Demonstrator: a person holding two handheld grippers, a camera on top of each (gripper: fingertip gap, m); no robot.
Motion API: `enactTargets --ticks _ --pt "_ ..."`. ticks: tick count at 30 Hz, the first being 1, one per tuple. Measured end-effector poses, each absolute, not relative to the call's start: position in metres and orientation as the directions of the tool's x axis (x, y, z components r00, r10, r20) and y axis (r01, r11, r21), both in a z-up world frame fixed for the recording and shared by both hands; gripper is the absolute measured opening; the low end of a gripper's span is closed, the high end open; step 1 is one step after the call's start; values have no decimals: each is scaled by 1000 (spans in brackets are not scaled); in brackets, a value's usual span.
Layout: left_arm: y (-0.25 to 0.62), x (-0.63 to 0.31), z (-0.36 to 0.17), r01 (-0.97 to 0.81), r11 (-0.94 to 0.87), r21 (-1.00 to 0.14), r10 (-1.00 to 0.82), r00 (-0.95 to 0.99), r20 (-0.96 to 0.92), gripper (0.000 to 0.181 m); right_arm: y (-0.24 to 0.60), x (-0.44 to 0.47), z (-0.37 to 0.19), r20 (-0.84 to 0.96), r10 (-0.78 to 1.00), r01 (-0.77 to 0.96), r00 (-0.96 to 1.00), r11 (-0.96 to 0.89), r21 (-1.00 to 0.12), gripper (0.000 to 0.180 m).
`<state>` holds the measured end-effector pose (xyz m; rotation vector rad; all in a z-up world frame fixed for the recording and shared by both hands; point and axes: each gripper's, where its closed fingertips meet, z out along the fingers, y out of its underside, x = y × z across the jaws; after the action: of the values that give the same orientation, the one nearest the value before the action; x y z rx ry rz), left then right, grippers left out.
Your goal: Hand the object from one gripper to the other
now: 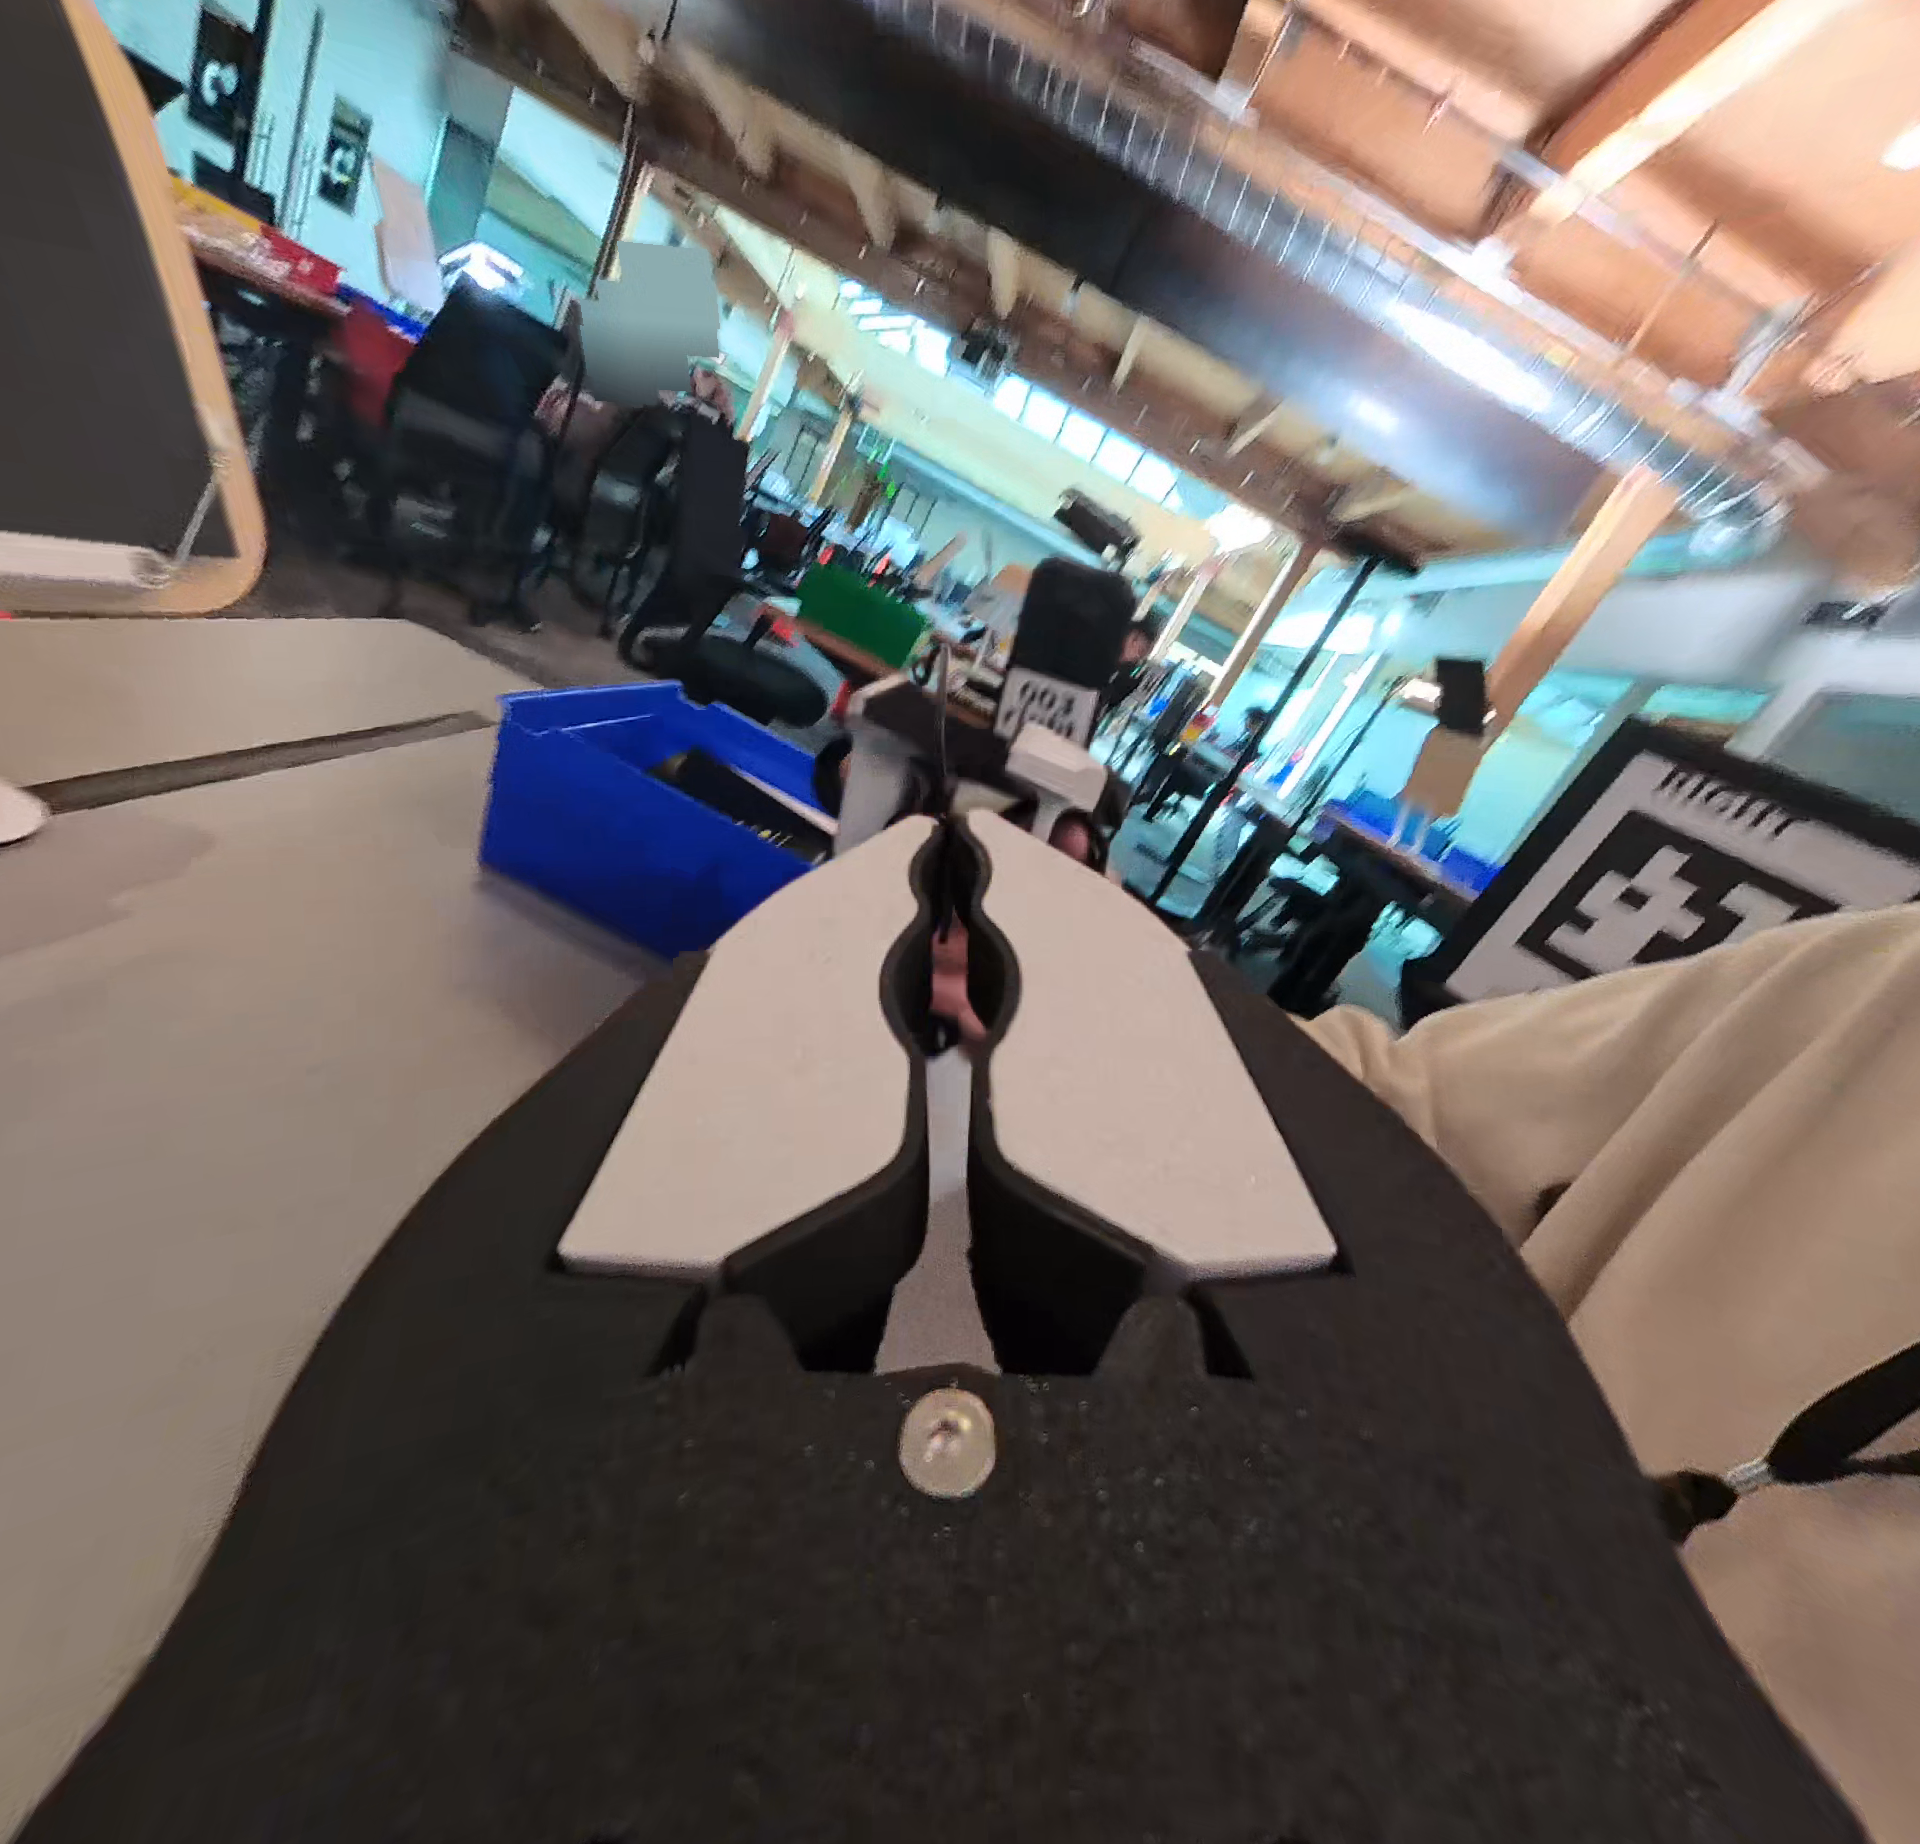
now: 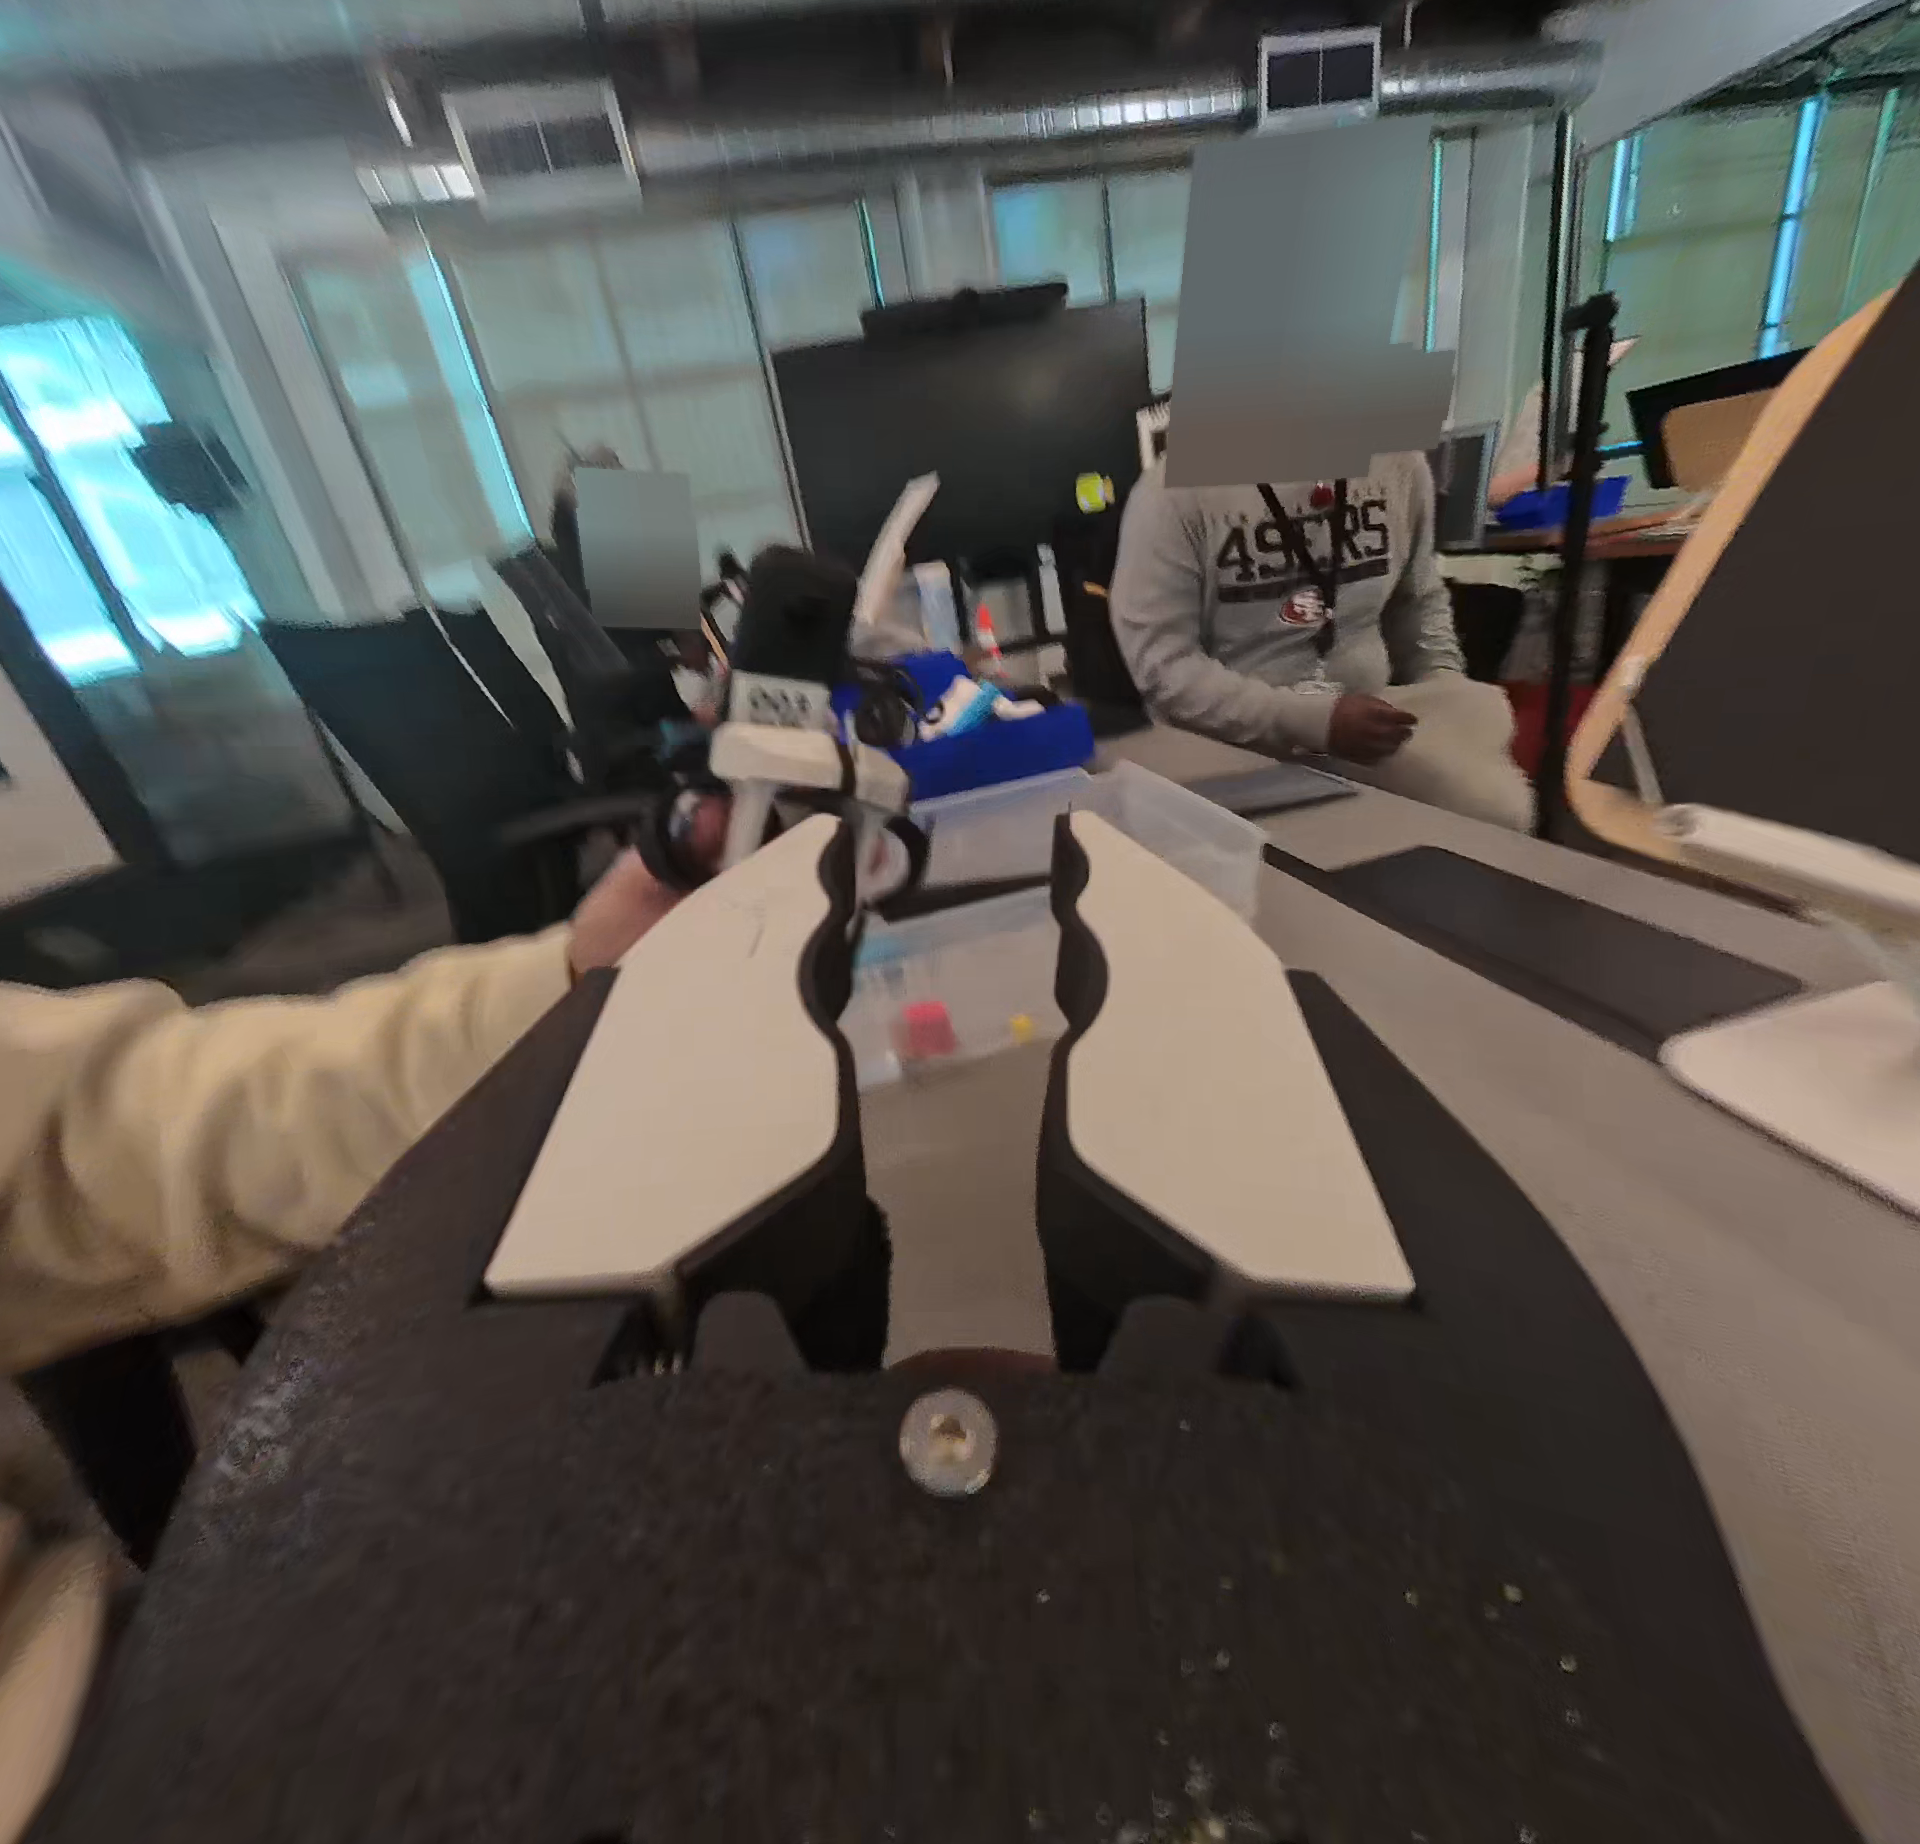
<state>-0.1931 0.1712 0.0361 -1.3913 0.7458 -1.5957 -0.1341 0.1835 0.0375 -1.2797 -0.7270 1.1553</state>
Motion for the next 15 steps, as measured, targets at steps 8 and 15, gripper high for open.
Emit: enactTargets --ticks 8,15 --pt "150 -159 25 233 -531 -815 -847 -140 513 0 166 -164 38 -438 898 -493 29 -368 -788 37" --pt "149 -152 16 194 -540 -819 -842 -135 523 0 167 -156 39 -437 899 -518 18 -366 -773 4"
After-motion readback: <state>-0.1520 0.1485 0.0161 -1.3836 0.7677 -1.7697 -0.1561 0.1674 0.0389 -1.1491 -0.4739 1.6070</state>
